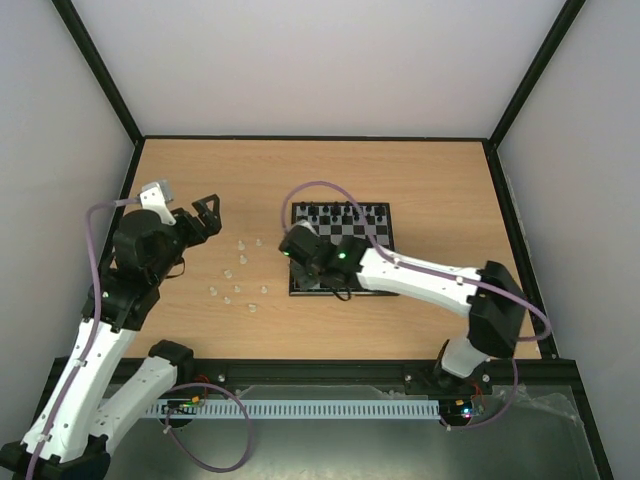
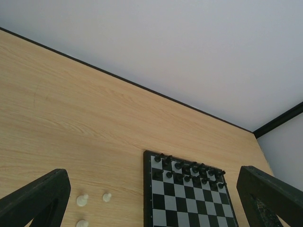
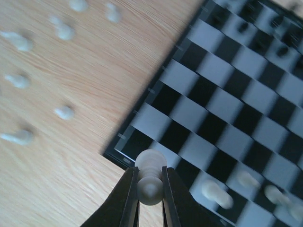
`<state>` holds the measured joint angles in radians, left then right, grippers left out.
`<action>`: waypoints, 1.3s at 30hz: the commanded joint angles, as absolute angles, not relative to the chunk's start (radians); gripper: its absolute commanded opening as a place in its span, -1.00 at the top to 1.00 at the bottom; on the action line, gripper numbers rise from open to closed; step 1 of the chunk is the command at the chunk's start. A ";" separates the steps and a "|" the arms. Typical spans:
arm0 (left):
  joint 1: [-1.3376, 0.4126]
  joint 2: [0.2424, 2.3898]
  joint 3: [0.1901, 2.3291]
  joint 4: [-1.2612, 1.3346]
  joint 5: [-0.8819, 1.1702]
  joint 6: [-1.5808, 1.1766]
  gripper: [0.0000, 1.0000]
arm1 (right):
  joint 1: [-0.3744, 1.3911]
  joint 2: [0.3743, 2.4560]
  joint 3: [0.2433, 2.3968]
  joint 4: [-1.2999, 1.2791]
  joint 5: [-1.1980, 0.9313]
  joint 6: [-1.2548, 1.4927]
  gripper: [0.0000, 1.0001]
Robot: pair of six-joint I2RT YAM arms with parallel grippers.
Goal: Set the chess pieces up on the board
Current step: Place the chess piece on the chessboard.
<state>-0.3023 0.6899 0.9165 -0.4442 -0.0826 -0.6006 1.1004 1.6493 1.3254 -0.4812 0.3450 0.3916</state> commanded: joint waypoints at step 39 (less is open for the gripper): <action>-0.295 0.746 0.848 -0.352 -0.030 -0.599 -0.99 | 0.820 1.490 0.856 -0.401 0.185 0.500 0.81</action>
<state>-0.2996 0.7403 0.8623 -0.3714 -0.0303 -0.5980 0.8238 1.4727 0.8719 -0.4000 0.2115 0.5121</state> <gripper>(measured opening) 0.995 0.115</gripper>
